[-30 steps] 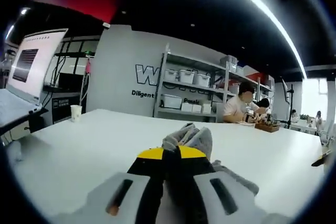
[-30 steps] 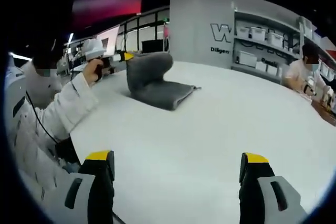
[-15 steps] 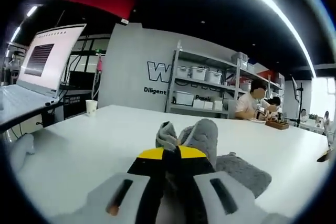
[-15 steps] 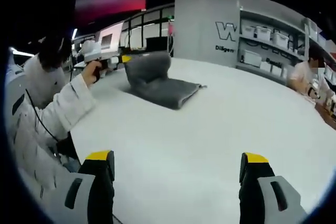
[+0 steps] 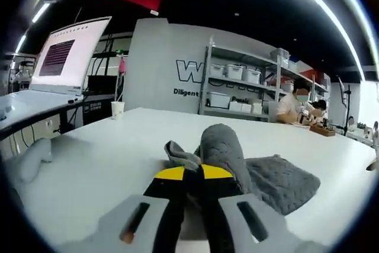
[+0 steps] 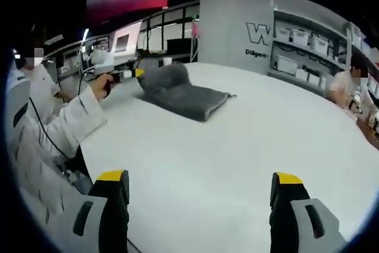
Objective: Open the folded towel by lifting each exposed corner and separating the folded layers until the towel lies flat within the target outline without major curled edges
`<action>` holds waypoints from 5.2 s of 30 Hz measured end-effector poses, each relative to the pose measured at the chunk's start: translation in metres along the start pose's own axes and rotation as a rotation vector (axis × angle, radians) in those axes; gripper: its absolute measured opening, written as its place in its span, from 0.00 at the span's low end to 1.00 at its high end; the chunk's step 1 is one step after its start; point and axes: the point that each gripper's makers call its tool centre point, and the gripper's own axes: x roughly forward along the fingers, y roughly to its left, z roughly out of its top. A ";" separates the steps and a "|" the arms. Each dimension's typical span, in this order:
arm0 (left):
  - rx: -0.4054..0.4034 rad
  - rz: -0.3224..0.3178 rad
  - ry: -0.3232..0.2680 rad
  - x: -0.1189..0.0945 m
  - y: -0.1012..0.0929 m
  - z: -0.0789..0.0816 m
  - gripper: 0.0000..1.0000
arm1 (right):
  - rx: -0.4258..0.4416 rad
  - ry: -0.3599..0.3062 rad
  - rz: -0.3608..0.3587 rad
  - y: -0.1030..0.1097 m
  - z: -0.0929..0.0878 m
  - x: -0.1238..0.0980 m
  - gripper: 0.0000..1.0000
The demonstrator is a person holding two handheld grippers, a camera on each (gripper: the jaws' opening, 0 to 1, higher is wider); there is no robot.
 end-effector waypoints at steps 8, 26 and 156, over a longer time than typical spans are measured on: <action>-0.026 0.037 0.074 -0.004 0.015 -0.029 0.07 | -0.003 0.011 -0.009 0.000 0.000 -0.001 0.99; -0.054 0.022 0.141 -0.006 0.029 -0.051 0.12 | -0.009 0.032 -0.014 0.009 -0.002 0.002 0.99; 0.060 -0.392 0.216 -0.102 -0.037 -0.015 0.80 | -0.157 -0.011 -0.253 -0.116 0.103 0.207 0.39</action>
